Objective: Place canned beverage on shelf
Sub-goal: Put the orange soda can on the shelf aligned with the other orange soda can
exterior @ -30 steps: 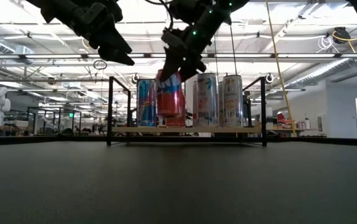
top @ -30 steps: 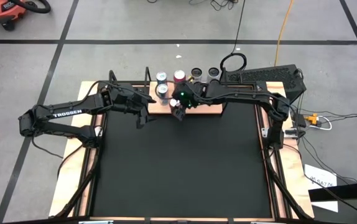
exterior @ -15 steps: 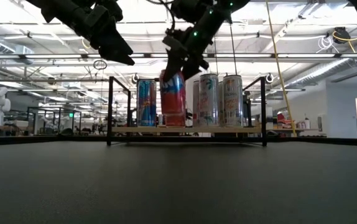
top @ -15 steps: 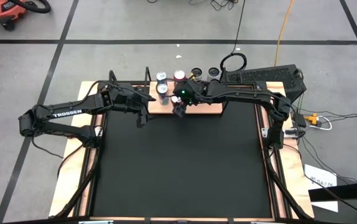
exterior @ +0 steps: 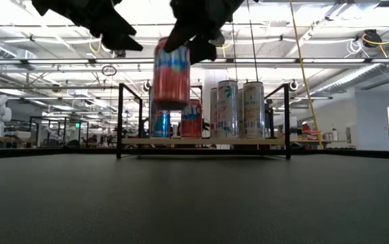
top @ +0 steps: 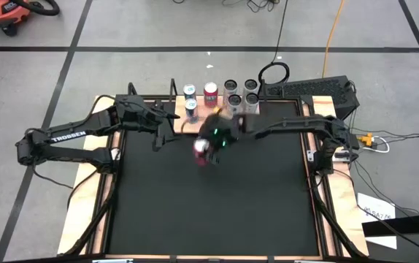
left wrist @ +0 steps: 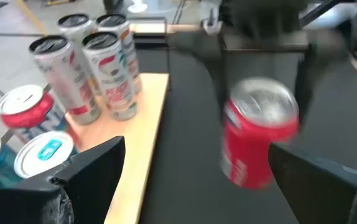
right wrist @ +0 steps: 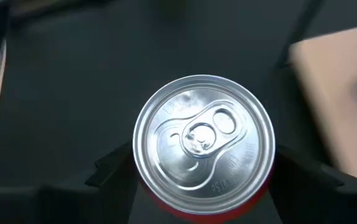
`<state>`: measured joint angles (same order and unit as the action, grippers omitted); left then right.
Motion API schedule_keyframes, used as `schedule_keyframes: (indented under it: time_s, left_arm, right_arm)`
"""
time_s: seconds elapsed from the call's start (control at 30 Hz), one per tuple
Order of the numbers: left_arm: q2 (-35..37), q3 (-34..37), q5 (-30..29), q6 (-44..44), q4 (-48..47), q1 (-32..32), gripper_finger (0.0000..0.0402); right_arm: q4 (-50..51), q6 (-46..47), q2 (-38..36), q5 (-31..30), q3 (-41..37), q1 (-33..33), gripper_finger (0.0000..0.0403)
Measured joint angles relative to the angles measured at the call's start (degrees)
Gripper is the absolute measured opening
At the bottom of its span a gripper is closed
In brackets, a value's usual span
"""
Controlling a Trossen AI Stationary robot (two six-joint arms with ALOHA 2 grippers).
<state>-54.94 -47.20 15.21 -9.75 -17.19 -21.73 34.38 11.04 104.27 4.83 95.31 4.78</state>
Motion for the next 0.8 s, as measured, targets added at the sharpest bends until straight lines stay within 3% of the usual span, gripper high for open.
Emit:
schedule_keyframes:
  time_s: [0.4,0.6,0.8]
  left_arm:
    - [0.8,0.0,4.0,1.4,-6.2,3.8,0.0396]
    - [0.8,0.0,3.5,2.6,-11.1,6.1,0.0396]
    - [0.7,1.8,2.7,4.6,-10.3,8.2,0.0396]
  right_arm:
    - [-4.9,-0.3,10.8,-2.0,-0.8,-5.7,0.0279]
    - [-7.0,0.7,11.8,-1.7,-0.7,-5.9,0.0281]
    - [-6.0,1.5,11.6,-2.0,-0.7,-5.8,0.0337]
